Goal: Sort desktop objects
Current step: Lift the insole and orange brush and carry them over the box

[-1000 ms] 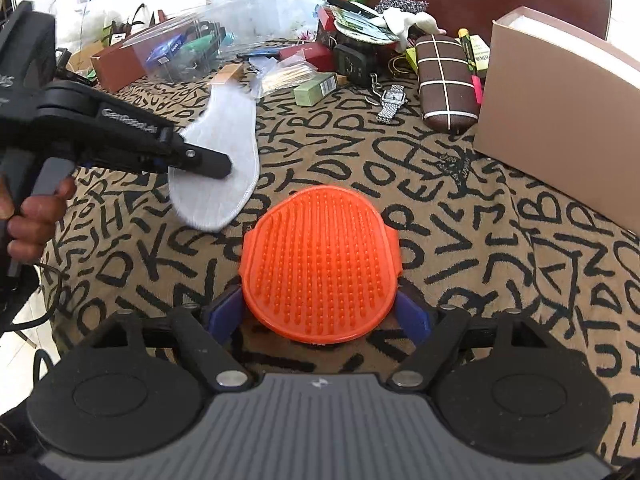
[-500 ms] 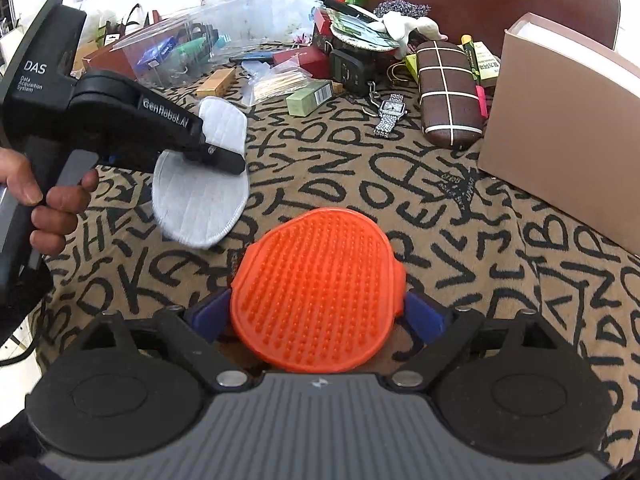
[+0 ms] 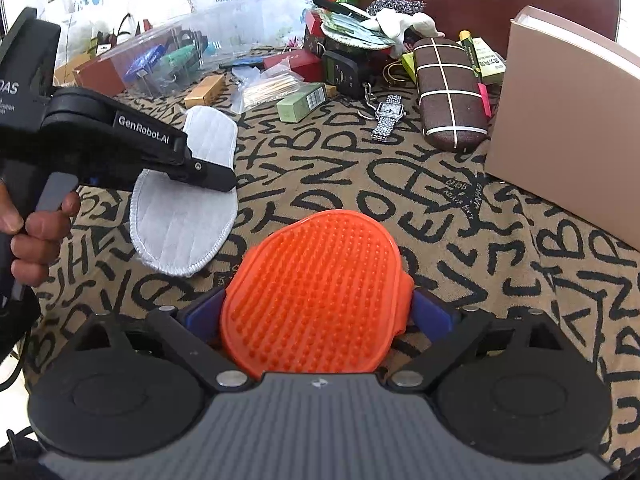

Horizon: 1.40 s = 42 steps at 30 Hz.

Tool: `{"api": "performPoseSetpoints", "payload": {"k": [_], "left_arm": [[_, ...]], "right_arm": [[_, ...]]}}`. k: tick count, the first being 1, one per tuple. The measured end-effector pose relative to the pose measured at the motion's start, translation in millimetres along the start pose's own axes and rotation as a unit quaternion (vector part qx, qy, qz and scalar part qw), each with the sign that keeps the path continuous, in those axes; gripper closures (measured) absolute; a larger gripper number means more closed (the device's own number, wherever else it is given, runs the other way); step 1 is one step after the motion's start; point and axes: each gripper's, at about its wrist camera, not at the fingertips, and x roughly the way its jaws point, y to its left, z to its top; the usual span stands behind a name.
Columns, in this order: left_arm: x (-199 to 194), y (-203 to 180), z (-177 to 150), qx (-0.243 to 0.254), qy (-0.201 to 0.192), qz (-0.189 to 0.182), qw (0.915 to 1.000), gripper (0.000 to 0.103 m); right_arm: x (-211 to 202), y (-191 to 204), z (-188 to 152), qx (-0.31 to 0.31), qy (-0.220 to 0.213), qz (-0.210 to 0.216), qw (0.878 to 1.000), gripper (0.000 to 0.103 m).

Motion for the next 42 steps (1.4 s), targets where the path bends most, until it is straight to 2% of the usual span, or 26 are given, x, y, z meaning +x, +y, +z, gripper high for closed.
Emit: {"api": "performPoseSetpoints", "payload": {"k": [9, 18, 23, 32, 37, 42], "left_arm": [[-18.9, -11.2, -4.3, 0.017, -0.007, -0.018, 0.9997, 0.103], [-35.2, -34.9, -0.8, 0.041, -0.024, -0.043, 0.9980, 0.103], [-44.8, -54.7, 8.0, 0.063, -0.035, -0.073, 0.9947, 0.103], [-48.7, -128.1, 42.5, 0.123, -0.060, -0.150, 0.9791, 0.103], [-42.5, -178.5, 64.3, 0.156, -0.073, -0.190, 0.9665, 0.103], [-24.5, -226.7, 88.8, 0.182, -0.069, -0.209, 0.9583, 0.103]], "right_arm": [[-14.1, -1.4, -1.4, 0.010, -0.013, 0.001, 1.000, 0.012], [-34.7, -5.1, -0.8, 0.015, -0.037, 0.003, 0.999, 0.015], [-50.9, -13.5, 3.6, 0.023, -0.061, 0.001, 0.998, 0.016], [-100.5, -47.0, 26.9, 0.035, -0.139, -0.035, 0.989, 0.016], [-130.0, -72.5, 47.0, 0.028, -0.185, -0.081, 0.979, 0.016], [-146.7, -102.6, 65.7, 0.022, -0.212, -0.129, 0.968, 0.016]]}}
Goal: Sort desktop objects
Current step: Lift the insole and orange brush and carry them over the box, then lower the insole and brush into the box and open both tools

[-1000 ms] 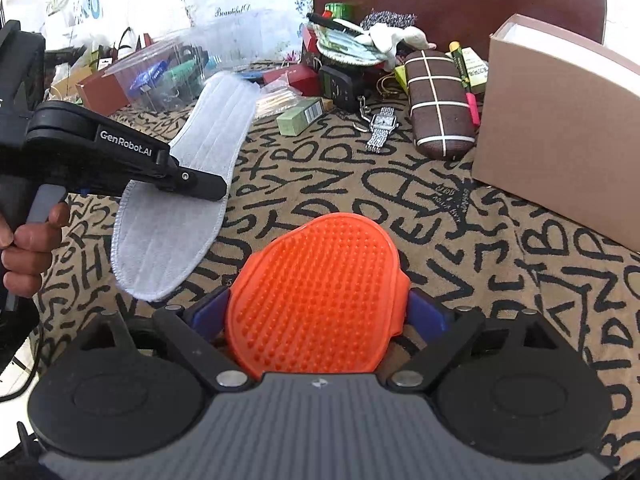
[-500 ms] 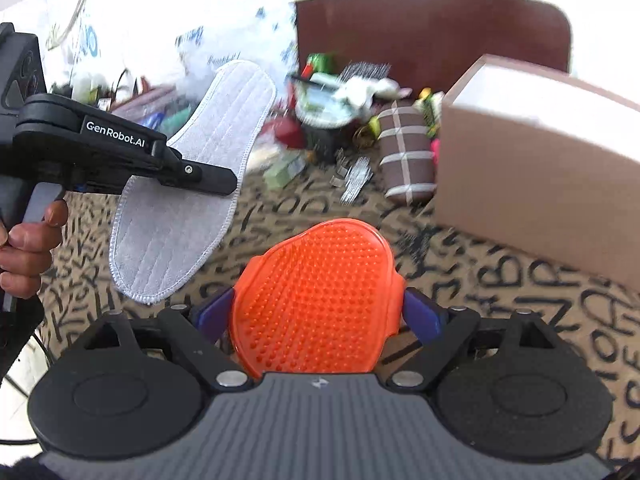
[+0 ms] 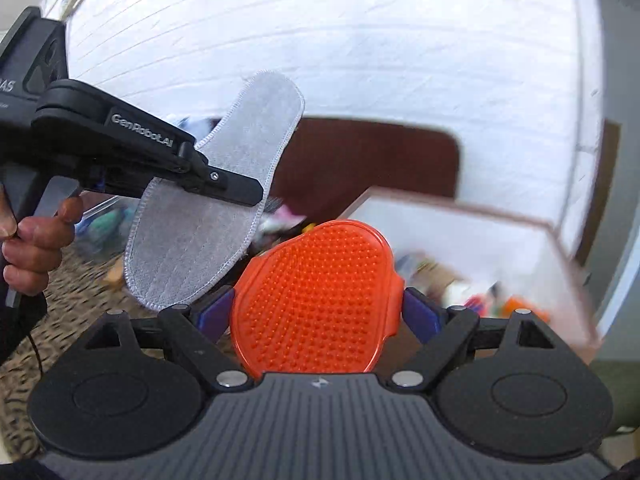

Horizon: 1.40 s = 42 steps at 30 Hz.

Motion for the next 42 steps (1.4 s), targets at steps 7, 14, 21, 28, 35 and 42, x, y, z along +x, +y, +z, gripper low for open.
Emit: {"api": "performPoseSetpoints", "payload": {"k": [7, 14, 21, 28, 35, 42], "left_arm": [[67.0, -12.0, 22.3, 0.033, 0.043, 0.013, 0.9984, 0.103], [129.5, -1.3, 21.0, 0.058, 0.108, 0.053, 0.9911, 0.103], [162.6, 21.7, 15.3, 0.056, 0.140, 0.078, 0.9854, 0.103], [173.1, 26.3, 11.5, 0.067, 0.145, 0.085, 0.9834, 0.102], [165.8, 21.8, 10.3, 0.070, 0.131, 0.030, 0.9885, 0.057], [143.5, 2.4, 11.9, 0.083, 0.076, 0.053, 0.9922, 0.007]], "right_arm": [[24.0, -51.8, 18.3, 0.016, -0.001, -0.052, 0.999, 0.016], [69.2, -85.8, 14.2, 0.020, 0.039, -0.076, 0.996, 0.016], [99.1, -95.7, -0.6, 0.018, 0.077, -0.078, 0.994, 0.016], [117.9, -96.2, -2.5, 0.017, 0.094, -0.079, 0.992, 0.016], [124.5, -89.7, -3.5, 0.008, 0.111, -0.076, 0.991, 0.012], [112.3, -86.0, -5.5, -0.009, 0.085, -0.085, 0.993, 0.006]]}}
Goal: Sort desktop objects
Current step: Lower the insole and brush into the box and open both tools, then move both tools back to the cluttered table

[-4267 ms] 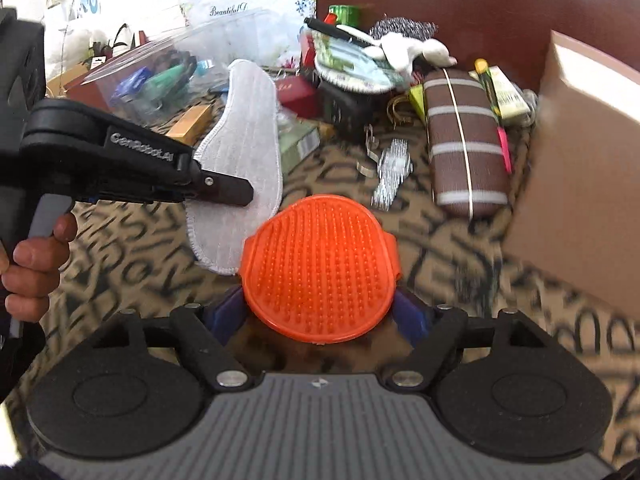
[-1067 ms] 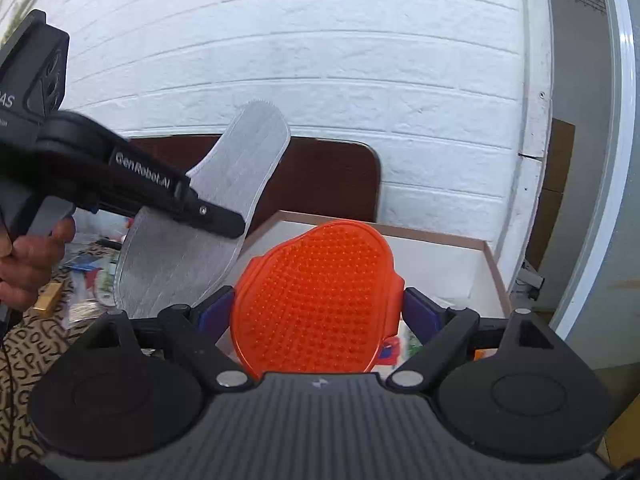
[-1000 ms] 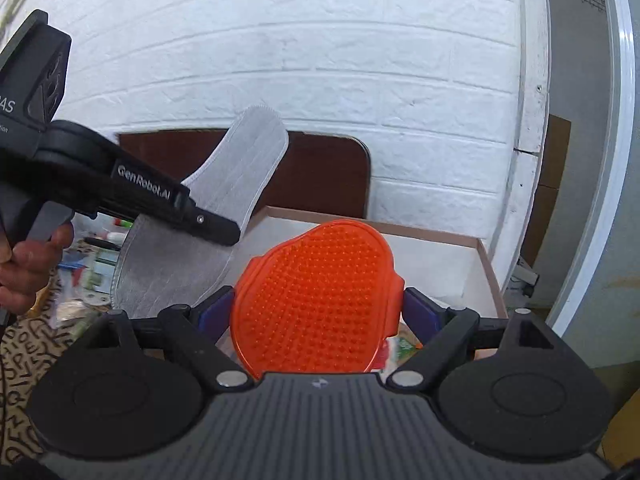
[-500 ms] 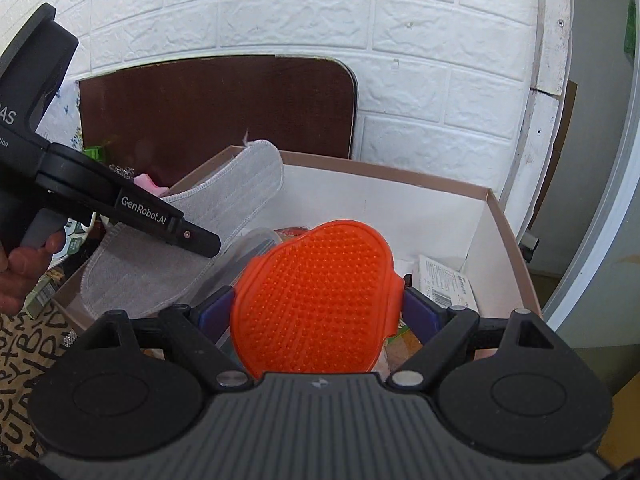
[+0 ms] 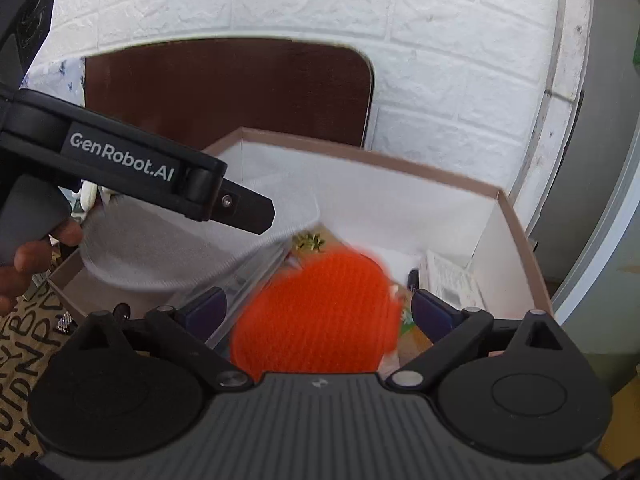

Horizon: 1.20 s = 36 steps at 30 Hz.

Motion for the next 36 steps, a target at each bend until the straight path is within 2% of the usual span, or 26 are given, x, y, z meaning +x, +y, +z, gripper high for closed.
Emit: {"api": "performPoseSetpoints", "payload": {"k": [5, 18, 23, 31, 36], "left_arm": [[-7.5, 1.7, 1.6, -0.018, -0.004, -0.002, 0.9998, 0.007], [-51.8, -23.5, -19.8, -0.007, -0.023, 0.025, 0.9994, 0.007], [-74.6, -33.0, -33.1, 0.000, -0.024, 0.048, 0.9986, 0.007], [-111.5, -41.3, -59.8, 0.007, -0.031, 0.059, 0.9977, 0.007], [-140.1, -31.7, -93.0, -0.029, -0.040, 0.054, 0.9973, 0.007]], "right_arm": [[-10.1, -6.8, 3.2, 0.016, -0.006, -0.020, 1.000, 0.006], [-56.9, -0.4, -2.1, 0.042, -0.040, -0.010, 0.998, 0.006], [-80.9, 12.3, -5.3, 0.047, -0.055, 0.001, 0.997, 0.005], [-122.2, 43.3, -18.0, 0.041, -0.073, 0.022, 0.996, 0.005], [-138.0, 67.8, -29.9, 0.037, -0.074, 0.043, 0.996, 0.002]]}}
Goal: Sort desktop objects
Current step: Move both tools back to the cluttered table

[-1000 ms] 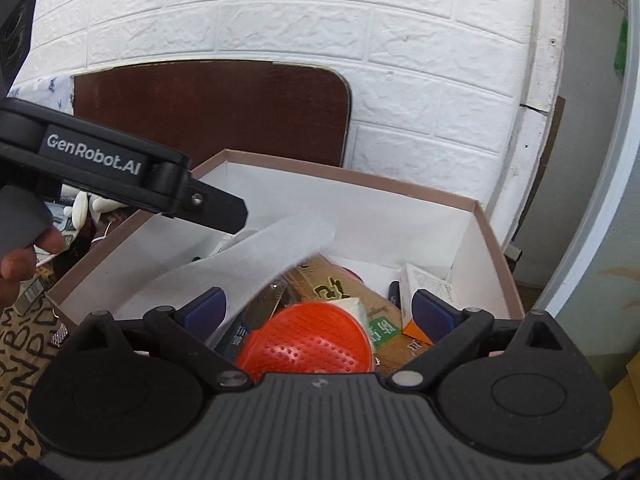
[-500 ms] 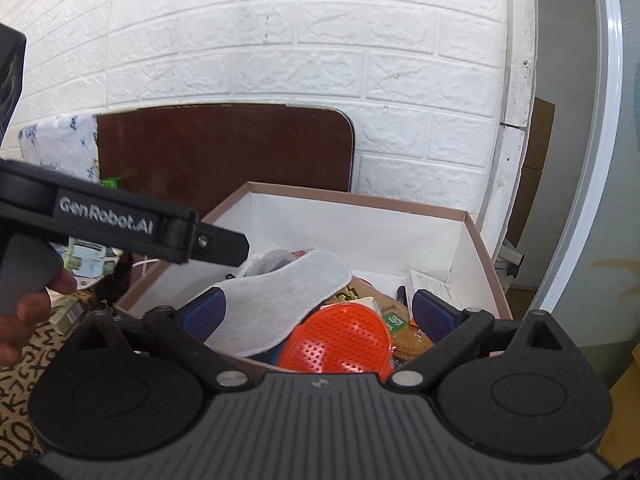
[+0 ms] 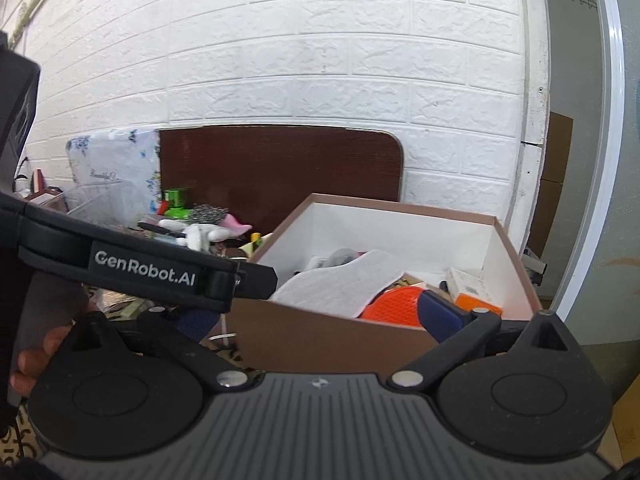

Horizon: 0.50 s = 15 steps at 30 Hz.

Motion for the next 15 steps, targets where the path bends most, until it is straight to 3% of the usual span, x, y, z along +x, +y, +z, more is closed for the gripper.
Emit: {"api": "performPoseSetpoints", "payload": {"k": [7, 15], "left_arm": [[-24.9, 46.8, -52.1, -0.081, 0.011, 0.017, 0.9965, 0.007], [-40.2, 134.3, -85.0, -0.162, 0.018, 0.098, 0.9818, 0.007]], "right_arm": [[12.8, 48.6, -26.0, -0.012, 0.048, 0.052, 0.997, 0.002], [44.0, 109.3, -47.4, -0.049, 0.100, 0.111, 0.988, 0.002]]}}
